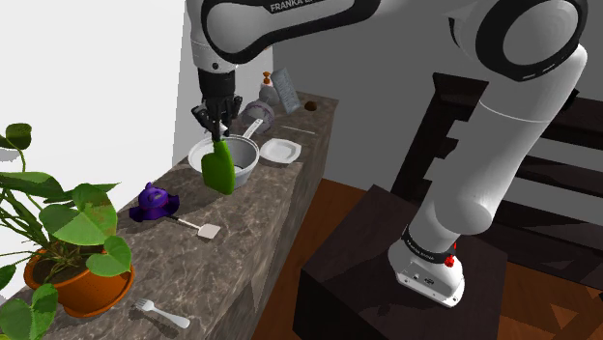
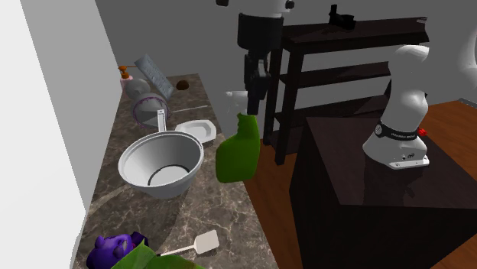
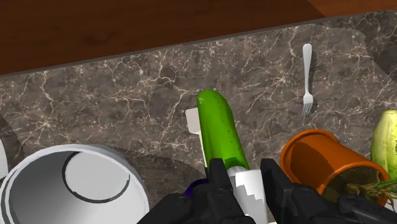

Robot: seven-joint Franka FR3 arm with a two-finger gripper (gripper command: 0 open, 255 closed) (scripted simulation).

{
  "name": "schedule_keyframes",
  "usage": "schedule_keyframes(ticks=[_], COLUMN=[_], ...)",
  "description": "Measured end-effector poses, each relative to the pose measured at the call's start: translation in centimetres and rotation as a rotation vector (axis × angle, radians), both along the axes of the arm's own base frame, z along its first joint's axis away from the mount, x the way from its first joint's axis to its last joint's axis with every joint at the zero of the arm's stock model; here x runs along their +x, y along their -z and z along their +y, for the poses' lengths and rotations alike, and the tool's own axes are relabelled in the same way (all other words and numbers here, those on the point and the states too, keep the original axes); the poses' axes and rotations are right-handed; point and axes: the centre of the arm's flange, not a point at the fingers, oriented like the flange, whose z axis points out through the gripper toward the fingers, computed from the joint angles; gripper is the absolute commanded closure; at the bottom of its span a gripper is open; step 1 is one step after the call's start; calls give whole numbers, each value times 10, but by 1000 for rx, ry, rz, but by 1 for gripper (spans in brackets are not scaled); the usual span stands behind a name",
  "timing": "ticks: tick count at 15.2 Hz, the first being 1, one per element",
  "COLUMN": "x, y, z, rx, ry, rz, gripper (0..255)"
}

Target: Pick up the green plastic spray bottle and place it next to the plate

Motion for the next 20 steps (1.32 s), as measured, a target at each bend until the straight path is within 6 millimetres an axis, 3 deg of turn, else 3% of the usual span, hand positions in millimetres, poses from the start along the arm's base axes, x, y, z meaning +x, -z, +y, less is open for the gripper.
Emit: schedule_keyframes(ticks=[5, 20], x=[2, 73], y=[-21, -26], z=[-6, -183], rx=[0, 0], ry=[0, 1], rz=[0, 0], gripper=[255, 255])
